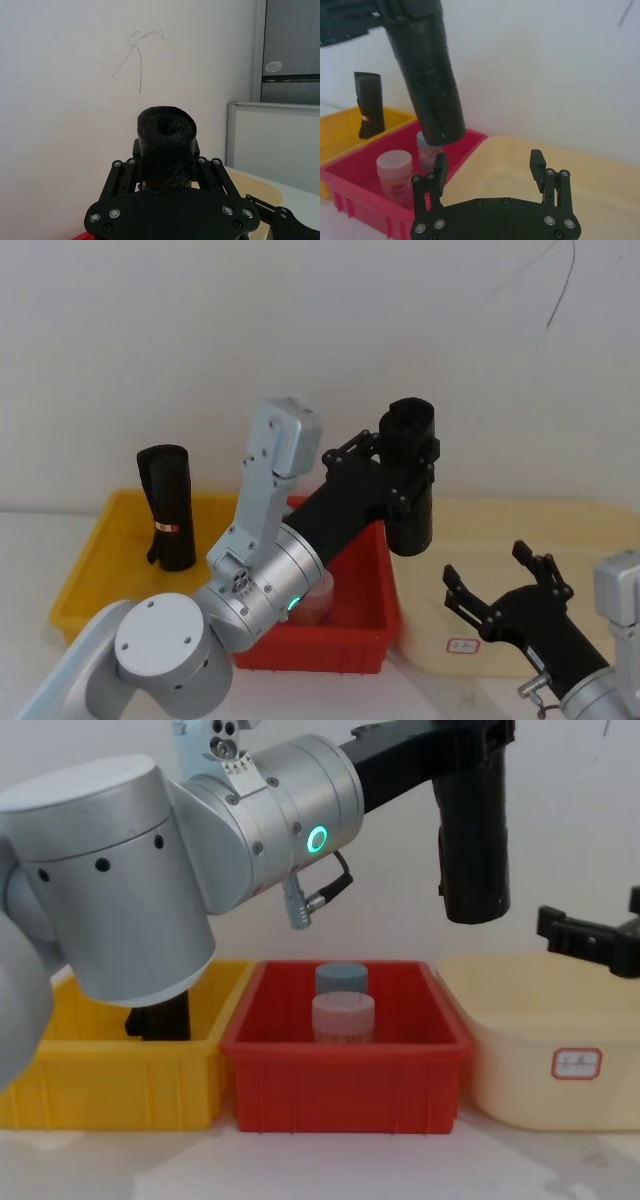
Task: Pick up the garbage bag with the one hand and transfer it to the other hand.
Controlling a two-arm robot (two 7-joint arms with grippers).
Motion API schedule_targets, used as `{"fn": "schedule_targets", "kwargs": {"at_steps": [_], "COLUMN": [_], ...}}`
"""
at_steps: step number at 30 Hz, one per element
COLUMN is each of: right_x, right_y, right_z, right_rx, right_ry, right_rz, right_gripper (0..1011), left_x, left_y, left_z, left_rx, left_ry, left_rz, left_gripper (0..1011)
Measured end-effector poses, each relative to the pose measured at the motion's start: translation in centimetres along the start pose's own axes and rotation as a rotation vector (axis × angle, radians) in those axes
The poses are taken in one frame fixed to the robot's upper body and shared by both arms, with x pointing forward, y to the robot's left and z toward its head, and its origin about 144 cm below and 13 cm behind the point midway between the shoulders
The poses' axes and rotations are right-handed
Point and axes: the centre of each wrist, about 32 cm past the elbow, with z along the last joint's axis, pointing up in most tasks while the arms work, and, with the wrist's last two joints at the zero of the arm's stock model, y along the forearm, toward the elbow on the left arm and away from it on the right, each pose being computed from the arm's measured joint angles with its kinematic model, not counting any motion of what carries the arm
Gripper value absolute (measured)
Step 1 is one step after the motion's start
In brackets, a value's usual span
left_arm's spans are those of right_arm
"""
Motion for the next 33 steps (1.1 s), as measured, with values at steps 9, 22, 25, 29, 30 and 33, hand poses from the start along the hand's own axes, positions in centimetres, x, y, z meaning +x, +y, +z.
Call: {"fn": "schedule_targets", "kwargs": {"at_steps": [9, 22, 25, 29, 30, 33], "right_x": [0.4, 0.6, 0.7, 0.7, 0.6, 0.6], "right_y": [1.3, 3.0, 3.4, 3.9, 4.0, 4.3], "right_z": [0.4, 0.4, 0.3, 0.3, 0.3, 0.4], "right_rx": [0.046, 0.088, 0.095, 0.105, 0.107, 0.113], "right_ry": [-0.036, -0.054, -0.057, -0.060, -0.061, -0.063], "right_rz": [0.067, 0.109, 0.116, 0.129, 0.132, 0.144], "right_gripper": [1001, 1001, 1002, 1001, 1001, 1001], "left_x": [0.0, 0.0, 0.0, 0.0, 0.0, 0.0], "left_y": [0.0, 0.0, 0.0, 0.0, 0.0, 0.0], "left_z": [0.0, 0.0, 0.0, 0.0, 0.0, 0.0], "left_rx": [0.001, 0.002, 0.002, 0.002, 0.002, 0.002], "left_ry": [0.001, 0.001, 0.001, 0.001, 0.001, 0.001], "left_rz": [0.000, 0.001, 0.001, 0.001, 0.001, 0.001], "left_gripper": [481, 481, 481, 481, 481, 481]}}
